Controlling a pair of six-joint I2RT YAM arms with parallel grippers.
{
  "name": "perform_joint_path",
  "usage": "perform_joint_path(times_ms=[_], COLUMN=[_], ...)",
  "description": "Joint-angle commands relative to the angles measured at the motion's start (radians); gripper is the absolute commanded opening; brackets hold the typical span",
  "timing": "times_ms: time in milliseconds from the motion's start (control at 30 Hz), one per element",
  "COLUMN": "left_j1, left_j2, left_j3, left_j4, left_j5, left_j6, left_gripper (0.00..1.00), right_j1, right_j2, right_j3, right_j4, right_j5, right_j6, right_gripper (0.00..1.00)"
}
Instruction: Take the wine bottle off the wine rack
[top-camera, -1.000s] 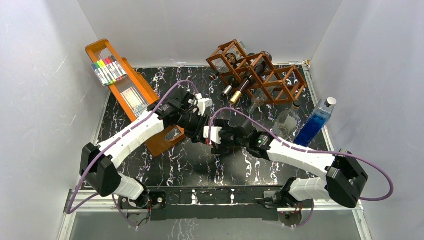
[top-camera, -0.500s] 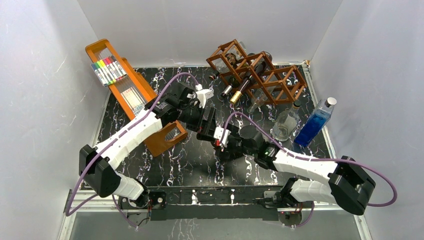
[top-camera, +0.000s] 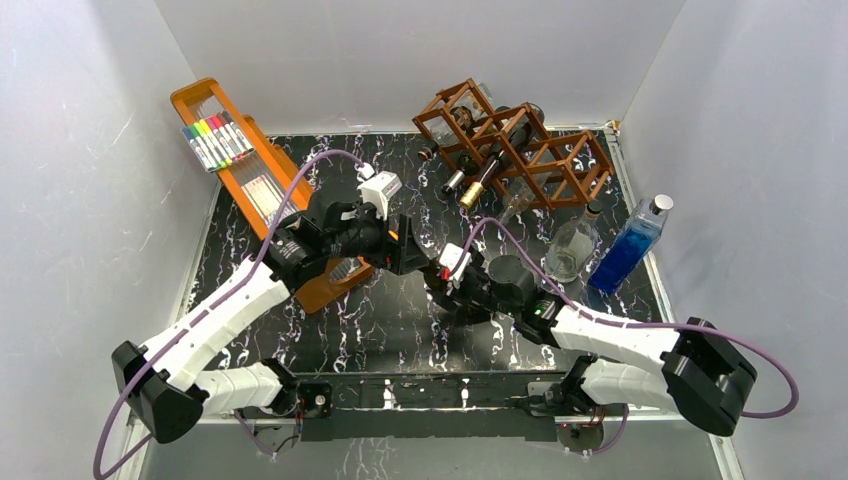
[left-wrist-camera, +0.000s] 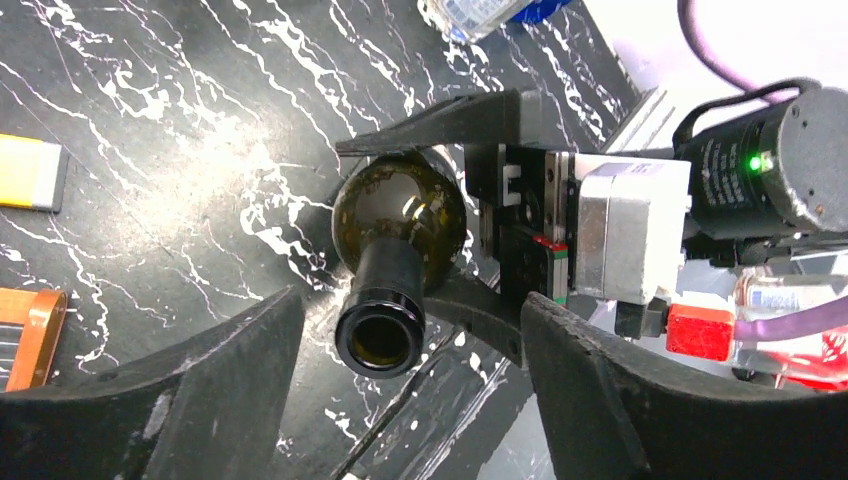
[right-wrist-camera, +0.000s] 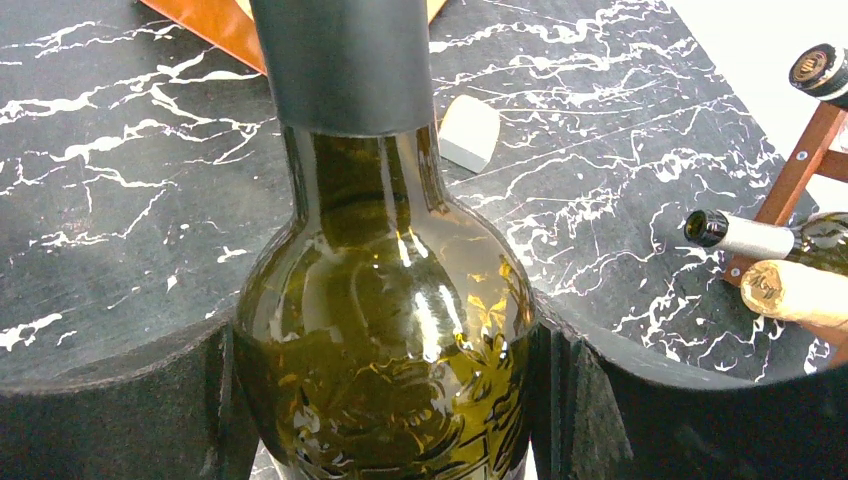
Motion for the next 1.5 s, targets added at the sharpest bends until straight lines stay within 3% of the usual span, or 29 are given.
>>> perform_joint_path(times_ms=[0, 300, 433, 567, 667, 833, 900, 967, 1033, 1100, 1333, 1467], left_j1=[-0.001, -0.002, -0.002, -0.007, -0.012, -0.015, -0.015, -0.017, -0.016, -0.016, -0.017, -0.016], left_j2=[-0.009, 0.049, 0.056, 0.066, 0.083, 0.085, 0.092, 0.096, 0.103, 0.112, 0.134, 0.141], left_j3=[-0.019, 0.001, 0.001, 0.008, 0.021, 0.026, 0.039, 0.051, 0.066, 0.088, 0.139, 0.156], left_j4=[0.068, 0.101, 0.095, 0.078, 0.045, 0.045, 0.042, 0.042, 0.041, 0.034, 0.004, -0.009], left_j5=[-0.045, -0.011, 0.000, -0.008, -0.003, -0.006, 0.000, 0.001, 0.003, 0.009, 0.024, 0.025], left_j6=[-0.032, -0.049, -0.045, -0.035, -0.016, -0.003, 0.002, 0.002, 0.003, 0.006, 0.013, 0.011], left_gripper=[0.74, 0.44, 0.51, 0.48, 0.54, 0.28, 0.12, 0.00, 0.00, 0.00, 0.00, 0.00], right_j1=[0.001, 0.001, 0.000, 0.001, 0.000, 0.001, 0.001, 0.000, 0.000, -0.001, 0.000, 0.000], right_j2=[-0.057, -0.090, -0.094, -0.094, -0.097, -0.089, -0.095, -0.104, -0.114, -0.120, -0.066, -0.027], right_j3=[0.002, 0.005, 0.006, 0.007, 0.010, 0.027, 0.033, 0.043, 0.058, 0.089, 0.355, 0.432], right_j4=[0.104, 0.073, 0.072, 0.074, 0.080, 0.047, 0.032, 0.011, -0.027, -0.098, -0.468, -0.557], right_j5=[0.022, 0.051, 0.060, 0.075, 0.089, 0.080, 0.084, 0.076, 0.079, 0.066, 0.095, 0.084], right_j6=[0.037, 0.033, 0.038, 0.053, 0.064, 0.062, 0.072, 0.091, 0.128, 0.145, 0.260, 0.286], right_gripper=[0.23, 0.24, 0.24, 0.26, 0.27, 0.28, 0.35, 0.52, 0.80, 0.94, 0.98, 0.96])
